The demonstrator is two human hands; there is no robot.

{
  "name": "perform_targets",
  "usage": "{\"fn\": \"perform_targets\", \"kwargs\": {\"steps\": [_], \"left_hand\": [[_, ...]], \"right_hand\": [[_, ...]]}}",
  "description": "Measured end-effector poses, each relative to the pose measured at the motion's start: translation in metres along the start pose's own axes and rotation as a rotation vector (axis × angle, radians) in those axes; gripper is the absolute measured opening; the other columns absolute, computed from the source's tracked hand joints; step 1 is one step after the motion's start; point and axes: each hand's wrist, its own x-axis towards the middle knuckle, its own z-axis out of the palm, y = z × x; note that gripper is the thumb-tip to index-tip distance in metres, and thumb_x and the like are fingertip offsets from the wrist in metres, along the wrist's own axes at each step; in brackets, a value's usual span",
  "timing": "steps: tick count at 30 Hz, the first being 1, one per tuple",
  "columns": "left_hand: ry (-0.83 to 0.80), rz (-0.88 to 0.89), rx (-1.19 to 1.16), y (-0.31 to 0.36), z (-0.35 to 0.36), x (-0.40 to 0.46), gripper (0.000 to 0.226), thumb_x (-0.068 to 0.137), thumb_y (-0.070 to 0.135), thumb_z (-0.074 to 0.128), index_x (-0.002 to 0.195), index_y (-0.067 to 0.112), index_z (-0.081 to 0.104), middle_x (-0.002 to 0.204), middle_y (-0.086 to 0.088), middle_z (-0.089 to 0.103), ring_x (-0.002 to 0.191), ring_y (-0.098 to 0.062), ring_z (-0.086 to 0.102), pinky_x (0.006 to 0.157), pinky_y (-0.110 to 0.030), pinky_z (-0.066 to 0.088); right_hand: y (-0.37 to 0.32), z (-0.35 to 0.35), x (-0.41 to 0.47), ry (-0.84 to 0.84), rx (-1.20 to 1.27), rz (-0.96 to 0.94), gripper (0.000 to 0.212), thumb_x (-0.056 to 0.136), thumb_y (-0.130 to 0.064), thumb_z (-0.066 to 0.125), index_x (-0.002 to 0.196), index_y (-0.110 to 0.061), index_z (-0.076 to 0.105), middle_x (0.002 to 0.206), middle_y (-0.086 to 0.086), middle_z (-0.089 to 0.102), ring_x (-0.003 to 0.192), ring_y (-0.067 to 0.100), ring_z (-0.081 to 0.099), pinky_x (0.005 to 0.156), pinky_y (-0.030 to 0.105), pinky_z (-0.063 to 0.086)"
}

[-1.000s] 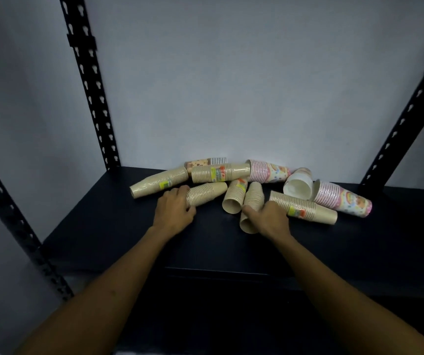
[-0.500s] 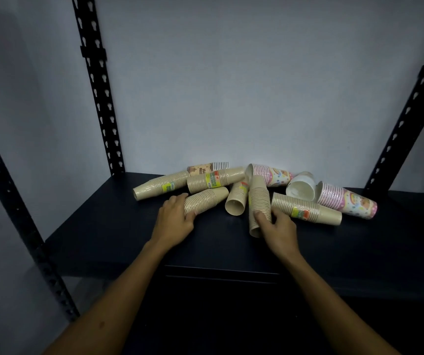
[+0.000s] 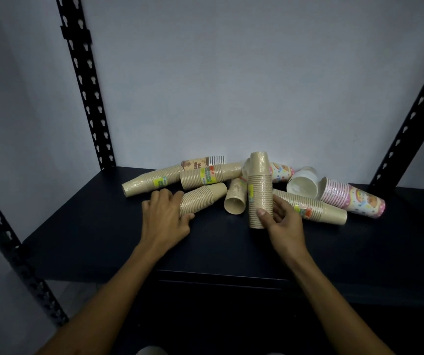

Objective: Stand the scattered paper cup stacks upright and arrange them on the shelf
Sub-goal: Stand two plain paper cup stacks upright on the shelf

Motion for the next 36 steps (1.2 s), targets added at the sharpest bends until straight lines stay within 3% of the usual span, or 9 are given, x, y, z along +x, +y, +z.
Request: {"fn": "perform_targets", "kwargs": {"steps": [4,8,13,15,17,22,27,32,36], "left_hand": [[0.017,-0.086,-0.122,-0.002,-0.001,0.001,0.051,0.076,0.030,0.072,0.121,0.009,0.059,0.101,-0.015,0.061,0.095,-0.036,0.057,0.078,-0.045,0.044],[-0.001,-0.288,-0.292,-0.001,-0.012,0.003,0.044,0.087,0.034,0.062,0.125,0.012,0.056,0.109,-0.011,0.063,0.101,-0.034,0.059,0.082,-0.040,0.042],[-0.111,-0.420,-0.793,-0.016,-0.012,0.002,0.038,0.091,0.035,0.060,0.125,0.019,0.057,0.106,0.001,0.069,0.099,-0.018,0.064,0.091,-0.042,0.051],[-0.167,-0.461,-0.922,-0.018,-0.011,0.000,0.037,0.094,0.034,0.056,0.128,0.022,0.049,0.111,-0.003,0.068,0.102,-0.017,0.064,0.093,-0.042,0.050],[-0.188,-0.445,-0.934,-0.018,-0.010,0.000,0.031,0.096,0.035,0.051,0.125,0.024,0.047,0.113,-0.003,0.067,0.104,-0.016,0.063,0.092,-0.039,0.048],[-0.154,-0.377,-0.925,-0.017,-0.013,-0.001,0.024,0.100,0.024,0.045,0.121,0.022,0.056,0.111,0.004,0.066,0.104,-0.009,0.061,0.090,-0.031,0.047],[-0.087,-0.383,-0.900,-0.020,-0.014,-0.011,0.027,0.098,0.017,0.048,0.125,0.017,0.052,0.110,-0.002,0.066,0.099,-0.012,0.062,0.083,-0.030,0.047],[-0.113,-0.384,-0.891,-0.024,-0.016,-0.014,0.030,0.097,0.013,0.048,0.125,0.022,0.050,0.117,-0.001,0.065,0.107,-0.013,0.060,0.092,-0.037,0.048],[-0.152,-0.396,-0.801,-0.027,-0.013,-0.014,0.040,0.096,0.013,0.045,0.130,0.032,0.050,0.122,0.001,0.063,0.116,-0.017,0.054,0.100,-0.047,0.044]], "right_hand": [[0.003,0.000,-0.001,-0.037,0.010,0.019,0.067,0.089,0.000,0.061,0.147,-0.018,0.032,0.131,0.004,0.051,0.119,0.015,0.053,0.100,0.034,0.046],[0.004,0.000,-0.001,-0.075,-0.008,0.002,0.068,0.088,0.009,0.057,0.145,-0.018,0.033,0.132,0.005,0.053,0.114,0.010,0.055,0.093,0.024,0.045],[0.003,0.002,-0.002,-0.177,-0.028,-0.011,0.062,0.086,0.014,0.053,0.141,-0.013,0.040,0.134,0.001,0.056,0.124,0.009,0.053,0.109,0.035,0.041],[0.002,0.004,-0.005,-0.209,-0.069,-0.037,0.061,0.087,0.012,0.054,0.138,-0.018,0.043,0.131,-0.004,0.058,0.120,0.000,0.054,0.106,0.028,0.043],[0.001,0.006,-0.008,-0.198,-0.161,-0.096,0.059,0.087,0.006,0.058,0.134,-0.026,0.045,0.127,-0.005,0.058,0.115,-0.002,0.056,0.102,0.024,0.046],[0.004,0.010,-0.010,-0.188,-0.305,-0.190,0.062,0.085,-0.001,0.061,0.136,-0.032,0.042,0.120,-0.002,0.050,0.112,0.011,0.054,0.101,0.041,0.046],[-0.002,0.025,-0.014,-0.350,-0.230,-0.186,0.063,0.089,0.002,0.057,0.133,-0.038,0.038,0.131,-0.001,0.054,0.117,0.002,0.055,0.099,0.021,0.046],[-0.005,0.054,-0.015,-0.413,-0.154,-0.168,0.060,0.089,0.005,0.054,0.139,-0.024,0.039,0.126,-0.012,0.057,0.116,-0.005,0.055,0.095,0.012,0.044],[-0.006,0.077,-0.004,-0.389,-0.149,-0.163,0.058,0.089,0.007,0.052,0.140,-0.016,0.038,0.122,-0.012,0.057,0.119,0.002,0.054,0.100,0.021,0.045]]}}
